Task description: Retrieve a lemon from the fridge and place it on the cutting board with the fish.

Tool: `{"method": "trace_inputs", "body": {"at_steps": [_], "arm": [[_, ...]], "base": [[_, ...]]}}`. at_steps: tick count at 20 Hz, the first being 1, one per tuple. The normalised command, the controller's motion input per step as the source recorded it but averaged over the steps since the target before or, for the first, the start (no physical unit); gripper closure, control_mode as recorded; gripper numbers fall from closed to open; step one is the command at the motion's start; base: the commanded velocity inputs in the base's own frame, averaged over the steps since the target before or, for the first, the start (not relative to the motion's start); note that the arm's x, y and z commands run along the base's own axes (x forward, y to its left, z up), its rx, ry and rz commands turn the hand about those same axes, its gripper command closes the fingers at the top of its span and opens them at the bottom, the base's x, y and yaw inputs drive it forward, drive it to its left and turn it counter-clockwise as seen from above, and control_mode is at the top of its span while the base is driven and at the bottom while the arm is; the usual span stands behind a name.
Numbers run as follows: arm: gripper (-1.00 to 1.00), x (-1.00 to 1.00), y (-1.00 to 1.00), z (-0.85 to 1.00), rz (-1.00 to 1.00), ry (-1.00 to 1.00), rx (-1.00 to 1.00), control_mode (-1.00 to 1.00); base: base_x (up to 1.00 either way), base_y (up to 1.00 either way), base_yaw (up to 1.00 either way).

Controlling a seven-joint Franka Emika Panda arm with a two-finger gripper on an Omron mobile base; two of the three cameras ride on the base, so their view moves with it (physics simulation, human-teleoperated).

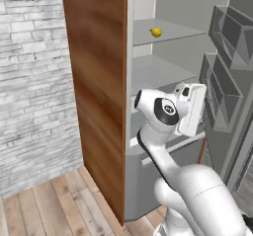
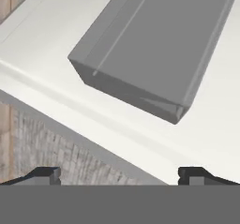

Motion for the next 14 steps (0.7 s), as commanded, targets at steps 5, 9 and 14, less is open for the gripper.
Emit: {"method": "trace_inputs", "body": {"at_steps": [5, 9, 14], "arm": [[-1.0, 0.32, -0.43, -0.14, 0.0, 0.0, 0.0, -1.0], [-1.0, 0.13, -0.44, -0.2, 0.0, -0.04, 0.0, -1.0], [-1.0, 0.09, -0.43, -0.15, 0.0, -0.08, 0.0, -1.0]], "base": [[0.0, 0.0, 0.0], [0.0, 0.0, 0.0], [0.0, 0.0, 0.0]]}}
